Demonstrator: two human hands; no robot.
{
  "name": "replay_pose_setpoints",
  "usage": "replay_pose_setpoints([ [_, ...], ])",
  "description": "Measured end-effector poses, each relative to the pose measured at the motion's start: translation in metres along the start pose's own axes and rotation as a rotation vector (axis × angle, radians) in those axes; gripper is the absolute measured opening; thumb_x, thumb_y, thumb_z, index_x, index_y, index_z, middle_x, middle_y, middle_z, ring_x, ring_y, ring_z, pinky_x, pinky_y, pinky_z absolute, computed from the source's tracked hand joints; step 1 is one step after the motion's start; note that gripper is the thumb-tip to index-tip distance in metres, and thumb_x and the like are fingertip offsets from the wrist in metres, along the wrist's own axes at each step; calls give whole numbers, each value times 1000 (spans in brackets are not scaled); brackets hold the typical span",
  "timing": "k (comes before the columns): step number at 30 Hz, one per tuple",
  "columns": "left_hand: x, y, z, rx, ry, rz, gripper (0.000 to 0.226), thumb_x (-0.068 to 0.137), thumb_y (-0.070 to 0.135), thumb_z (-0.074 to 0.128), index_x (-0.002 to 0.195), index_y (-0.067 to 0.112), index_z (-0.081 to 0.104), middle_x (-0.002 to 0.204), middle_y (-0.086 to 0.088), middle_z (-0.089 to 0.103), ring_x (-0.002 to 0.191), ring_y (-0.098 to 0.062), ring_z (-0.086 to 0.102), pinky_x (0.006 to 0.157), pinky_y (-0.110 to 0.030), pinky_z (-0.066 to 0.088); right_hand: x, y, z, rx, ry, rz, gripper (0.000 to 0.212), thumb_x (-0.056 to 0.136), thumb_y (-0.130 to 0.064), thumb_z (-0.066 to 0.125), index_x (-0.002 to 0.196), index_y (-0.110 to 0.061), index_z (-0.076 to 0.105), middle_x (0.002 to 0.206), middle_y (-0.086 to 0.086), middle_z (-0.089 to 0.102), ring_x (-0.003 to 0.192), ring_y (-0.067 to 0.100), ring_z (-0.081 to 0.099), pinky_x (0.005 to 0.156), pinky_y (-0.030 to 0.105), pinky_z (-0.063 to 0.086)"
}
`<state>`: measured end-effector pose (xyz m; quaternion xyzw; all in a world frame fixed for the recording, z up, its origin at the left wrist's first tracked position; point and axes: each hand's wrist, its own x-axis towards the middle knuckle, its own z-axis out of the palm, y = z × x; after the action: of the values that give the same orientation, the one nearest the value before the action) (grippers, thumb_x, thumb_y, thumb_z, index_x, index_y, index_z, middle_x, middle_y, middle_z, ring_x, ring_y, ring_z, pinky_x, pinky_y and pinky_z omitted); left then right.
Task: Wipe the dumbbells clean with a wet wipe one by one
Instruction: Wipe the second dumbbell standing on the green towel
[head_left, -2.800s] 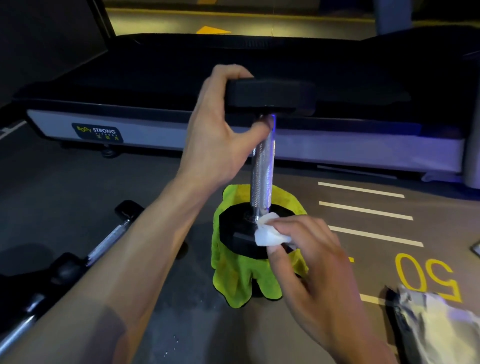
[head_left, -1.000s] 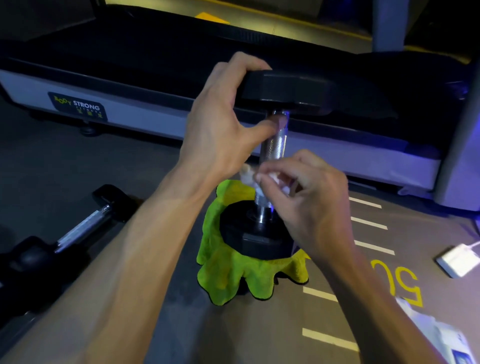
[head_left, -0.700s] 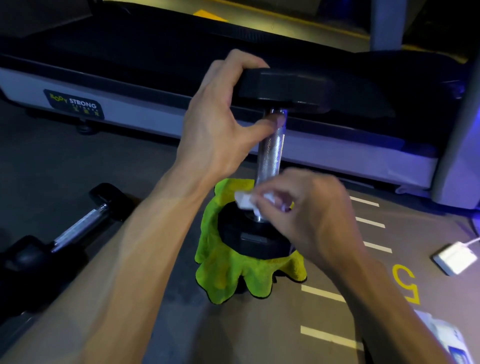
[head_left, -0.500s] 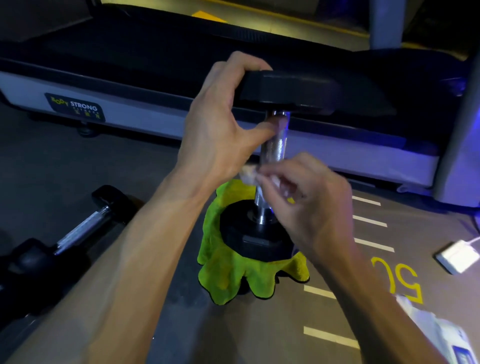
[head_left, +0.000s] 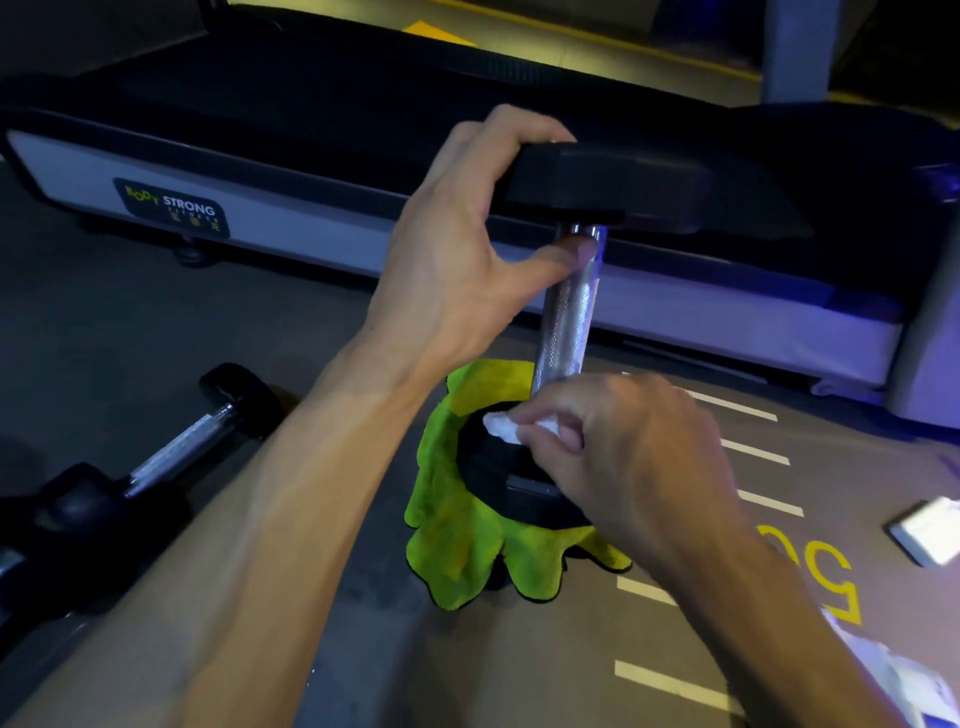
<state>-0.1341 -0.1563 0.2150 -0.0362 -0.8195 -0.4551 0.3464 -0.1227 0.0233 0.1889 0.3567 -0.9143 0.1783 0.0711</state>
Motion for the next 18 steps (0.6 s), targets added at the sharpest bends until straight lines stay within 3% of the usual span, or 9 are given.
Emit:
replay_pose_setpoints([
  [3,-1,2,0,-9,-27,4,51,79,26,85,123,24,59,115,6,58,103,-3,59,93,-23,48,16,1,-2,-41,195,-57,13,91,-42,66,93,-33,75,77,-5,69,73,26,65,59,34,49],
  [6,1,3,0,-18,-45,0,52,79,25,85,124,23,59,116,4,58,105,-5,59,95,-25,49,25,1,3,-42,483,-52,6,92,-33,69,94,-31,74,79,-7,63,72,21,59,57,28,33],
  [10,4,2,-4,-7,-91,19,53,81,33,84,127,21,59,119,3,58,110,-7,59,100,-27,47,-1,16,20,15,407,-101,16,91,-26,75,106,-31,77,81,-9,63,78,20,53,65,35,48],
  [13,4,1,-9,-5,-126,26,56,83,42,83,129,23,58,121,4,57,115,-8,58,101,-26,46,1,20,15,25,399,-150,19,88,-25,77,107,-28,79,87,-7,64,83,22,53,69,41,50],
  [16,3,2,-10,-21,-136,5,52,86,48,78,130,27,57,122,6,57,114,-5,58,98,-20,45,21,17,1,50,521,-141,16,90,-19,75,106,-19,77,97,-2,57,85,20,52,69,33,46],
  [18,3,3,-10,-40,-141,-11,50,90,53,71,131,29,57,122,7,56,116,-6,58,101,-28,48,29,16,-3,117,608,-109,15,93,-12,71,107,-10,75,98,-3,50,84,17,53,69,29,46],
])
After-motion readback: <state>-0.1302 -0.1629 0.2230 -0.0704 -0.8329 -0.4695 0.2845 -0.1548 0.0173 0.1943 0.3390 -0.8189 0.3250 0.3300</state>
